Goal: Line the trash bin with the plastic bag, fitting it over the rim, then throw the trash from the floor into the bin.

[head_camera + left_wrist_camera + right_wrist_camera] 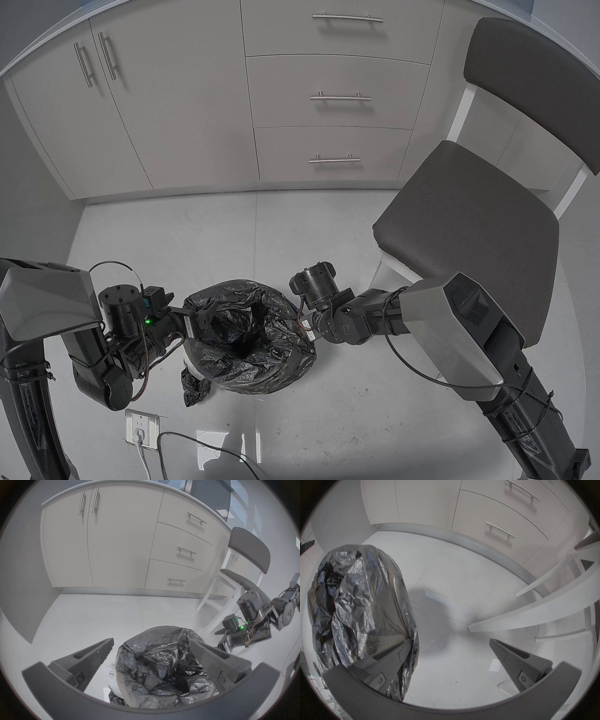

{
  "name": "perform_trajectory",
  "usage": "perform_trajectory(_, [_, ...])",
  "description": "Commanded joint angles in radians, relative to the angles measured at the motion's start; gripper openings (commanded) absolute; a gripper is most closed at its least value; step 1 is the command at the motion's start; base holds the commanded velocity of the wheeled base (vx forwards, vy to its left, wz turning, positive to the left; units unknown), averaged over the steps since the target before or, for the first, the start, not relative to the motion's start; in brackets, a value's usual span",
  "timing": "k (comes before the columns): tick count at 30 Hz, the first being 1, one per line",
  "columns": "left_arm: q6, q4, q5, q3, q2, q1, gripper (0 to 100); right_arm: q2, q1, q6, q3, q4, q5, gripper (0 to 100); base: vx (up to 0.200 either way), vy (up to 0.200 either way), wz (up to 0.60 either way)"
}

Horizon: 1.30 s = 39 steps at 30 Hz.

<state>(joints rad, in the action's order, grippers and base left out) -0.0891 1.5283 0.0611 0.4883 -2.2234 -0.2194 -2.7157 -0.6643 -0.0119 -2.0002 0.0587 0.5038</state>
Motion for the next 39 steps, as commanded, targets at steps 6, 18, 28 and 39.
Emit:
perform_trajectory(6, [0.003,0.003,0.02,0.004,-0.059,0.037,100,-0.027,0.02,-0.005,0.0,-0.002,-0.005,100,0.0,0.0,0.0])
perform_trajectory(18, [0.029,0.001,0.052,0.085,-0.182,0.101,100,0.056,0.023,-0.01,0.0,0.004,-0.022,100,0.0,0.0,0.0])
perform_trajectory(28, [0.074,0.001,0.048,0.148,-0.317,0.11,100,0.071,0.017,-0.026,0.0,0.007,-0.021,100,0.0,0.0,0.0])
perform_trajectory(39, [0.19,0.001,0.048,0.156,-0.377,0.112,100,0.071,0.017,-0.028,0.0,0.006,-0.021,100,0.0,0.0,0.0])
